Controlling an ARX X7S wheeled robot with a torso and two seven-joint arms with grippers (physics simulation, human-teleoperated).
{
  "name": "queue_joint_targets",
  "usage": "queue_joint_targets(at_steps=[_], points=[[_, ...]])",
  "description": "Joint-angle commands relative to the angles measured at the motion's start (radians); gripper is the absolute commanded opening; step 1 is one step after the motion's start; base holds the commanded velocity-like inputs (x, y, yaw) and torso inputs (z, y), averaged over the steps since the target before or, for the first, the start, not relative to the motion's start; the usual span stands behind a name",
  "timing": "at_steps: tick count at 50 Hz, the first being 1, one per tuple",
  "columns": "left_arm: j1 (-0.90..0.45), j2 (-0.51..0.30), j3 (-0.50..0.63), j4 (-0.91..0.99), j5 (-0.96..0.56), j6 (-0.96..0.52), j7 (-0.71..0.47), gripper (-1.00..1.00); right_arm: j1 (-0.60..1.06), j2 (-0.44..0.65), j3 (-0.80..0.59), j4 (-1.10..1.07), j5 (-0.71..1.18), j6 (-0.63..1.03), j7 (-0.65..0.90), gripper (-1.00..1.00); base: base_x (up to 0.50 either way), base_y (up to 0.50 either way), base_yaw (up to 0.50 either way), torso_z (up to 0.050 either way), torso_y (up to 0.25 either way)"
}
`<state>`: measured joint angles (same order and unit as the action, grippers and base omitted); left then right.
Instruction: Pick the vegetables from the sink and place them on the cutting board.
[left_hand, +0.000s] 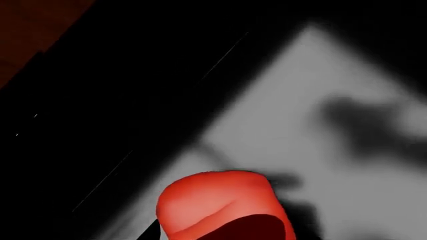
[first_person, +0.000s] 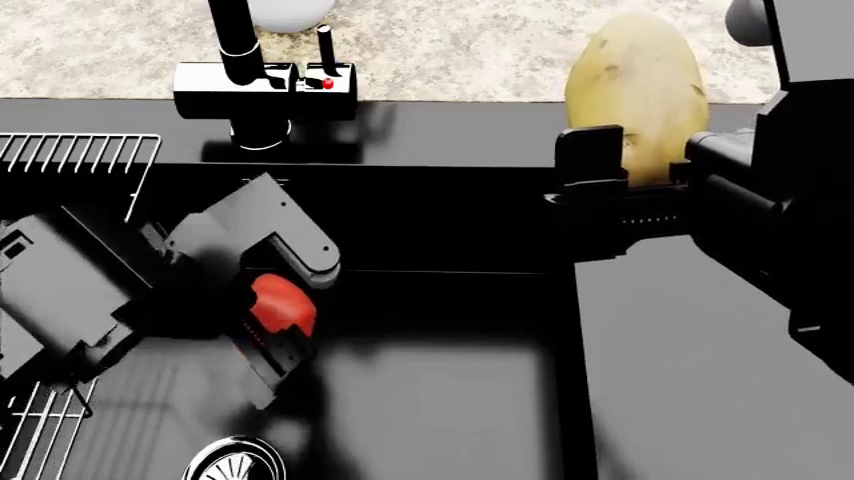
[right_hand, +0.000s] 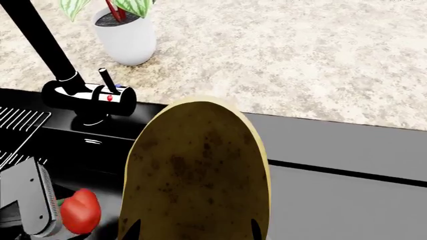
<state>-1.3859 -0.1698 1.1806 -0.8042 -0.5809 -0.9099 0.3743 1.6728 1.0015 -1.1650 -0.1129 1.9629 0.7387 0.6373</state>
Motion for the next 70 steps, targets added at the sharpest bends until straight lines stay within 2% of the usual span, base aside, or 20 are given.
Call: queue_joint_targets(at_steps=[1, 5, 9, 12, 16, 18, 19, 23, 31, 38, 56, 70], points=[[0.016, -0.195, -0.126, 0.488, -0.162, -0.16, -0.165, -1.0, -0.01, -0.004, 0.014, 0.021, -0.039, -0.019, -0.038, -1.0, 0.0, 0.0, 0.0, 0.0, 0.0], [0.032, -0.248, -0.192, 0.572, -0.208, -0.17, -0.204, -1.0, -0.025, -0.016, 0.019, 0.037, -0.09, -0.053, -0.086, -1.0, 0.0, 0.0, 0.0, 0.0, 0.0], [0.075, -0.276, -0.338, 0.623, -0.274, -0.126, -0.302, -1.0, -0.067, -0.006, 0.03, 0.018, -0.155, -0.121, -0.15, -1.0, 0.0, 0.0, 0.0, 0.0, 0.0], [0.119, -0.306, -0.404, 0.685, -0.327, -0.123, -0.349, -1.0, -0.093, -0.004, 0.038, 0.025, -0.17, -0.166, -0.16, -1.0, 0.0, 0.0, 0.0, 0.0, 0.0], [0.13, -0.318, -0.478, 0.711, -0.402, -0.147, -0.383, -1.0, -0.108, -0.051, 0.02, 0.13, -0.227, -0.185, -0.222, -1.0, 0.0, 0.0, 0.0, 0.0, 0.0], [0.109, -0.331, -0.444, 0.731, -0.356, -0.105, -0.339, -1.0, -0.114, -0.08, 0.017, 0.19, -0.251, -0.204, -0.26, -1.0, 0.0, 0.0, 0.0, 0.0, 0.0], [0.105, -0.316, -0.516, 0.688, -0.406, -0.116, -0.386, -1.0, -0.117, -0.097, 0.014, 0.222, -0.268, -0.215, -0.285, -1.0, 0.0, 0.0, 0.0, 0.0, 0.0], [0.124, -0.345, -0.548, 0.723, -0.403, -0.076, -0.405, -1.0, -0.137, -0.105, 0.015, 0.243, -0.285, -0.243, -0.308, -1.0, 0.0, 0.0, 0.0, 0.0, 0.0], [0.164, -0.424, -0.586, 0.856, -0.479, -0.15, -0.475, -1.0, -0.171, -0.055, 0.037, 0.176, -0.271, -0.286, -0.275, -1.0, 0.0, 0.0, 0.0, 0.0, 0.0], [0.197, -0.447, -0.622, 0.902, -0.525, -0.159, -0.51, -1.0, -0.188, -0.043, 0.042, 0.154, -0.264, -0.298, -0.262, -1.0, 0.0, 0.0, 0.0, 0.0, 0.0], [0.265, -0.49, -0.674, 0.924, -0.567, -0.13, -0.533, -1.0, -0.208, 0.007, 0.059, 0.072, -0.252, -0.316, -0.229, -1.0, 0.0, 0.0, 0.0, 0.0, 0.248], [0.277, -0.5, -0.686, 0.92, -0.575, -0.119, -0.536, -1.0, -0.22, -0.005, 0.048, 0.076, -0.259, -0.307, -0.223, -1.0, 0.0, 0.0, 0.0, 0.0, 0.25]])
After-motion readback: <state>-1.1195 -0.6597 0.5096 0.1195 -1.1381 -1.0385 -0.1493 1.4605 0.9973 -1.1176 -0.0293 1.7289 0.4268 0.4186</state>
